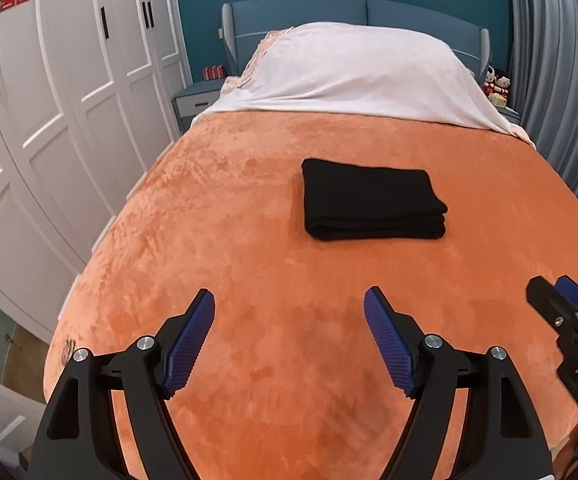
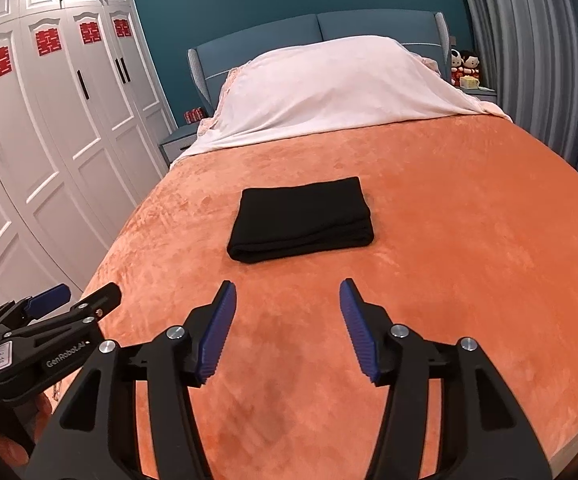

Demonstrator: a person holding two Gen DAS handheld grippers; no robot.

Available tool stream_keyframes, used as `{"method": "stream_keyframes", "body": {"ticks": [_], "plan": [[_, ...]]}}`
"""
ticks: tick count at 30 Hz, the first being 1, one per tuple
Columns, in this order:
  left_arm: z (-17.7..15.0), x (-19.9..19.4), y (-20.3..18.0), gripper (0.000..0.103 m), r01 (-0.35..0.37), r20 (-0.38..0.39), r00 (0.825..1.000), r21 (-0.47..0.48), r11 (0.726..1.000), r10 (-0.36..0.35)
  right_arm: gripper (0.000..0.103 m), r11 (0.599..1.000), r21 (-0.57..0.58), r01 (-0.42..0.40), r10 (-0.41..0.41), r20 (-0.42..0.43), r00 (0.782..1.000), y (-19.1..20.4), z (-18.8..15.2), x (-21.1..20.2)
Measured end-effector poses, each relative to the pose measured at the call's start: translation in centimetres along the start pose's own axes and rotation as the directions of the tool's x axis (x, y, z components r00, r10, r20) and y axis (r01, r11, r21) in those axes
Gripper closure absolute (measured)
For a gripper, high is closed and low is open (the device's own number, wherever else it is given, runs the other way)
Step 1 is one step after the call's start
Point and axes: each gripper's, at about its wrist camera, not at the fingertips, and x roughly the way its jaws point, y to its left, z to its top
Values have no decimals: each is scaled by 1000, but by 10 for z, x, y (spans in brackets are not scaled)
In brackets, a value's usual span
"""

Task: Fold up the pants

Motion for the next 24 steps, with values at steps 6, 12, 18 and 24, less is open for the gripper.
{"method": "stream_keyframes", "body": {"ticks": [6,12,18,24], "plan": [[-1,28,12,28,-10,-47,999,-23,1000,9,50,1000,8,20,-19,-28,999,-13,-2,19],[34,101,5,28,46,-109,993,-6,999,-46,59,1000,21,3,-1,-100,995,-37,23,91],[74,224,-4,30,210,-281,929,-135,968,-241,66,995,91,42,-22,-212,977,-81,59,202],[89,322,-16,30,188,-342,908,-183,965,-241,49,982,161,104,-59,-263,963,-123,76,287]]}}
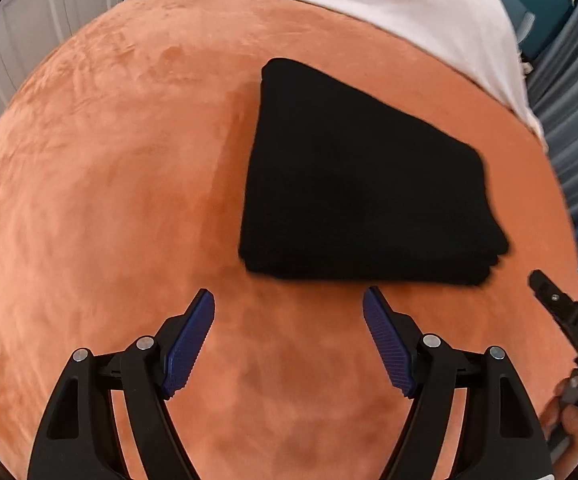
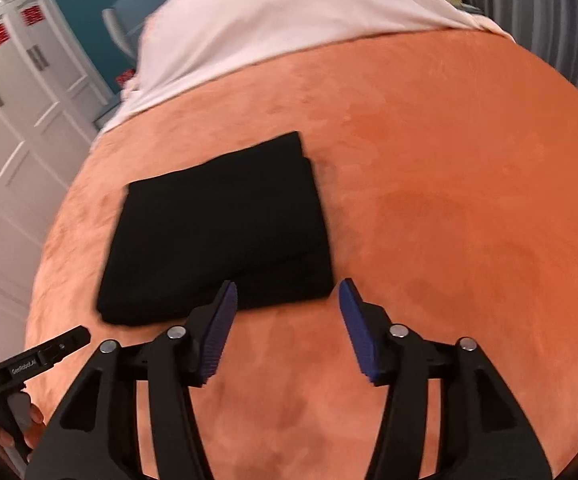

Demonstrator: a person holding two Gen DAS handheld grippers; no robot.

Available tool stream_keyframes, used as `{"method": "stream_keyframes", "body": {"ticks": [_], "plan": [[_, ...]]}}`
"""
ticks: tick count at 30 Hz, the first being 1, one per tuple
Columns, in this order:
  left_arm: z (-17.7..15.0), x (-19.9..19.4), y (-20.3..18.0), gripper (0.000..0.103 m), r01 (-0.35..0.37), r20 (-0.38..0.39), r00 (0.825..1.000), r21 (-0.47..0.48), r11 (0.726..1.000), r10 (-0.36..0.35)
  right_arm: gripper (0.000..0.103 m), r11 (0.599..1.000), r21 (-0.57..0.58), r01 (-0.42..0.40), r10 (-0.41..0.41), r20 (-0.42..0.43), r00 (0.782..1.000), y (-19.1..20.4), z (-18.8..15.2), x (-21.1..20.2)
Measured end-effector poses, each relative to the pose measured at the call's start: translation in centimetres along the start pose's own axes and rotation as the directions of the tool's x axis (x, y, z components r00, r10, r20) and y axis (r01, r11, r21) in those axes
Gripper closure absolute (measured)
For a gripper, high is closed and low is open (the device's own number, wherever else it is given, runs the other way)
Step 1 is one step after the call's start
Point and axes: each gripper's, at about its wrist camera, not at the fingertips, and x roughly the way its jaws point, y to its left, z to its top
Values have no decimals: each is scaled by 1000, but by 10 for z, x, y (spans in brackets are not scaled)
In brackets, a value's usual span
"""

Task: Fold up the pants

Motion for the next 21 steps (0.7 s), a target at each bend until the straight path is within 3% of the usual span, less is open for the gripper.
{"method": "stream_keyframes", "body": {"ticks": [3,6,8,10,11,13,15,17,19,21], "plan": [[14,29,-2,30,-39,6,999,19,999,39,40,999,29,23,-22,-49,999,-13,8,40],[21,53,2,50,6,-27,1000,10,1000,-6,40,1000,10,17,-16,-83,996,-15,6,73],[24,55,6,61,32,-21,999,-13,999,-32,62,998,28,-56,59,-95,994,-15,0,89],[23,43,5,82,35,-10,999,10,999,-35,76,997,32,-76,78,-78,994,-11,0,85],[21,36,3,84,37,-2,999,34,999,-37,78,996,22,-82,83,-71,994,-9,0,77],[15,28,3,84,25,4,1000,74,997,-26,79,994,5,-108,108,-42,993,-7,-4,55],[10,36,3,79,-20,-20,1000,103,995,22,77,997,-21,-75,73,-61,995,-9,-12,59],[7,33,-1,76,-56,-16,998,117,992,58,65,998,-50,-30,25,-93,995,-9,-21,72],[2,15,-9,68,-106,26,994,145,984,104,65,1000,-12,-29,28,-57,998,-11,-17,51],[-3,0,-11,63,-145,66,989,155,977,136,65,1000,-4,-22,22,62,998,-5,-16,9]]}}
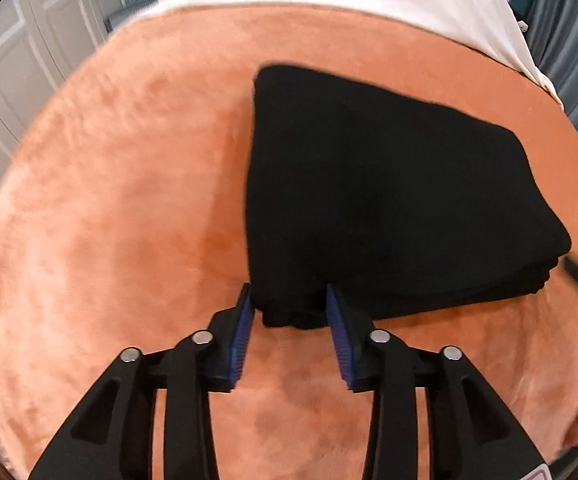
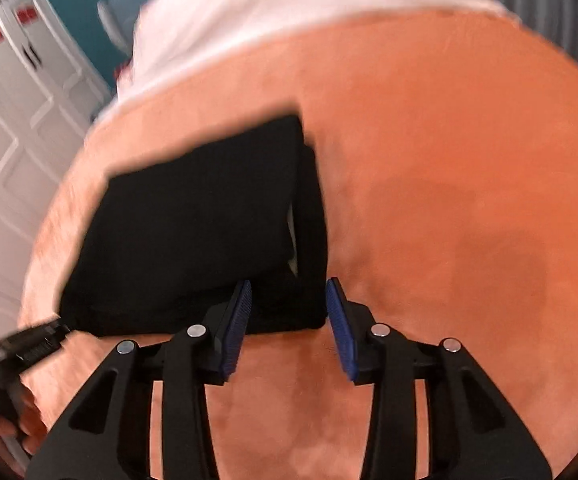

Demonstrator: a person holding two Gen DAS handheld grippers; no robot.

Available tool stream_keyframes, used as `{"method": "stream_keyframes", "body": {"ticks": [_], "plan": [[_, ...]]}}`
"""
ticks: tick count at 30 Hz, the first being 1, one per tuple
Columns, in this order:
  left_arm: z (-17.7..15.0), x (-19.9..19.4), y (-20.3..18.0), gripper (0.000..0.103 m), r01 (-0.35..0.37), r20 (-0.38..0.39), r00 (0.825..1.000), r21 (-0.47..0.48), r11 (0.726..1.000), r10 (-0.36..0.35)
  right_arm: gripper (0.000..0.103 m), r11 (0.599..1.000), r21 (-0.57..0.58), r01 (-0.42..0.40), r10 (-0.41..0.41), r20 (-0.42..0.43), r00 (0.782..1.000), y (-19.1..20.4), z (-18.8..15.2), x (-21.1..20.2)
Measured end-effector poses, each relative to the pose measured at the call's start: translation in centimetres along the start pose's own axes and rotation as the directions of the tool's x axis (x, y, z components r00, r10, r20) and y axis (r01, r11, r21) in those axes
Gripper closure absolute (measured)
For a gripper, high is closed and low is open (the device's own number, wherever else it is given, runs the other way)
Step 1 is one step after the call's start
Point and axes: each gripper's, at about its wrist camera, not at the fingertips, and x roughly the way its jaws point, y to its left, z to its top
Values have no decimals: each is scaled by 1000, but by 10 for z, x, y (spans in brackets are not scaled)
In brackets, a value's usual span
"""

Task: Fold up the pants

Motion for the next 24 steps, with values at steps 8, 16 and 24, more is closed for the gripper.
{"method": "stream_keyframes", "body": {"ticks": [8,16,24], "plan": [[8,-3,-12,62,-78,-9,997,-4,997,78,75,983,-174,60,-77,-98,992,35,16,44],[-11,-43,-12,56,-88,70,994,10,996,87,74,988,-147,39,-37,19,999,40,0,-37],[-71,-157,-29,23,-117,237,965,6,993,112,69,986,-152,62,-42,130,991,62,-49,-142]]}}
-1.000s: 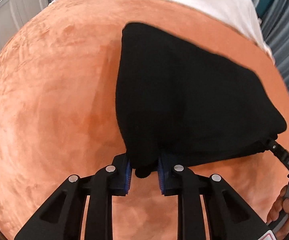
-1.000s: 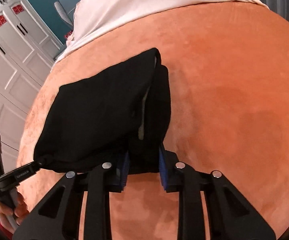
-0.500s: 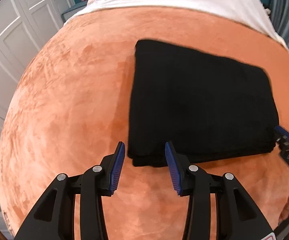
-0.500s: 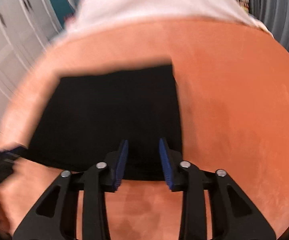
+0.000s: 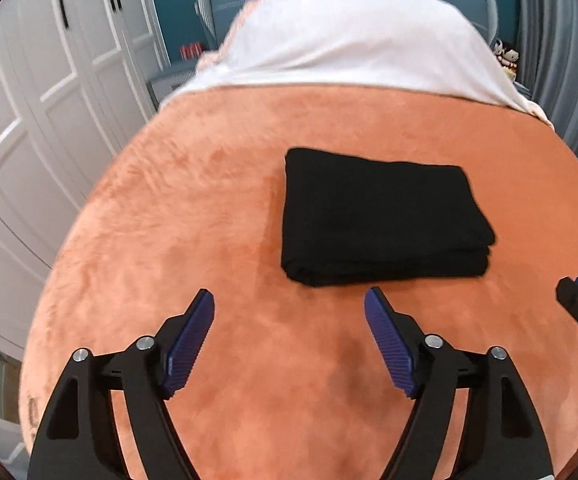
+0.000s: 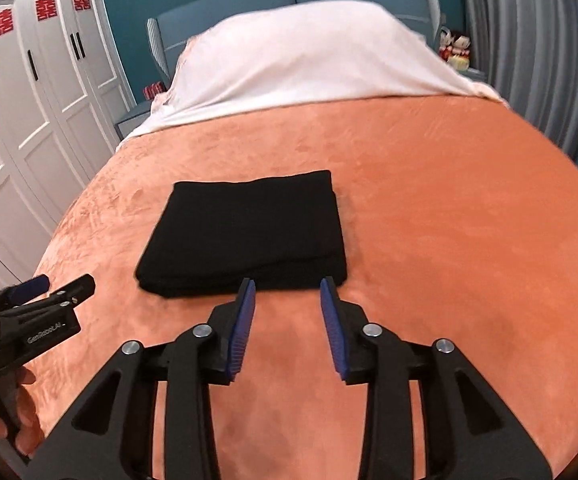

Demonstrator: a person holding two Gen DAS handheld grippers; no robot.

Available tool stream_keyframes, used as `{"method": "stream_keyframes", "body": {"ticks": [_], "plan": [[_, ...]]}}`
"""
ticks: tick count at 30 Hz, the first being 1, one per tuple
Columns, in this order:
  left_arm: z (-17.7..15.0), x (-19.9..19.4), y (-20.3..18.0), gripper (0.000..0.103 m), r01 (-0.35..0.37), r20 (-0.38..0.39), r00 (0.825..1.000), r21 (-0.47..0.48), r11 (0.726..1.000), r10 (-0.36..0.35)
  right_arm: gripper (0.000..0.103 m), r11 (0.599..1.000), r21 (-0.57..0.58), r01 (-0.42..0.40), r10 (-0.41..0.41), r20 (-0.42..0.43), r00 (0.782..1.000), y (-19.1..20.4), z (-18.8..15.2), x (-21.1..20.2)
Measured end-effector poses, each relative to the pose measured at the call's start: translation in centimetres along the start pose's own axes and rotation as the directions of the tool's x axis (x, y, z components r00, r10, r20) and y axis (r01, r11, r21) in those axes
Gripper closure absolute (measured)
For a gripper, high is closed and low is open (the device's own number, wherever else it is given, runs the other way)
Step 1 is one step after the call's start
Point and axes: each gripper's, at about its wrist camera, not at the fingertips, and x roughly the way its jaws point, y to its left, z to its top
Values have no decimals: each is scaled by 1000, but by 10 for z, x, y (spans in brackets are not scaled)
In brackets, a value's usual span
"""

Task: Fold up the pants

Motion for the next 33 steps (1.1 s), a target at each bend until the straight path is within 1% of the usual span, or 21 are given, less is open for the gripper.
{"method": "stream_keyframes", "body": {"ticks": [3,5,6,10,12,13,14,22,28,33], "plan": [[-15,-36,-1,21,3,34,999,-11,1000,-2,65,1000,15,-17,16,17,1000,8,-10,-26],[-23,-56,-2,21,24,39,999,-25,999,-23,58,1000,5,-8,8,32,999,13,-18,-44],[-27,-64,-2,21,33,45,998,-28,999,-32,58,1000,5,-8,8,40,999,13,-21,-51],[-40,-89,-1,21,2,74,997,-15,1000,-1,58,1000,10,-20,20,58,998,20,-32,-79],[-46,-99,2,21,2,82,997,-22,1000,0,56,1000,5,-13,13,72,997,22,-37,-91],[-50,-104,4,21,9,80,997,-28,1000,-7,53,1000,1,-11,10,76,997,24,-39,-97],[-53,-106,6,21,11,77,997,-33,999,-9,52,1000,1,-11,11,81,997,23,-41,-101],[-76,-127,16,21,18,75,997,-50,999,-14,51,999,-29,-19,22,94,995,39,-57,-128],[-83,-134,15,21,11,80,997,-38,999,-8,51,999,-45,-26,30,91,995,46,-65,-137],[-86,-136,15,21,10,80,997,-39,999,-7,48,999,-41,-20,24,100,995,48,-67,-141]]}}
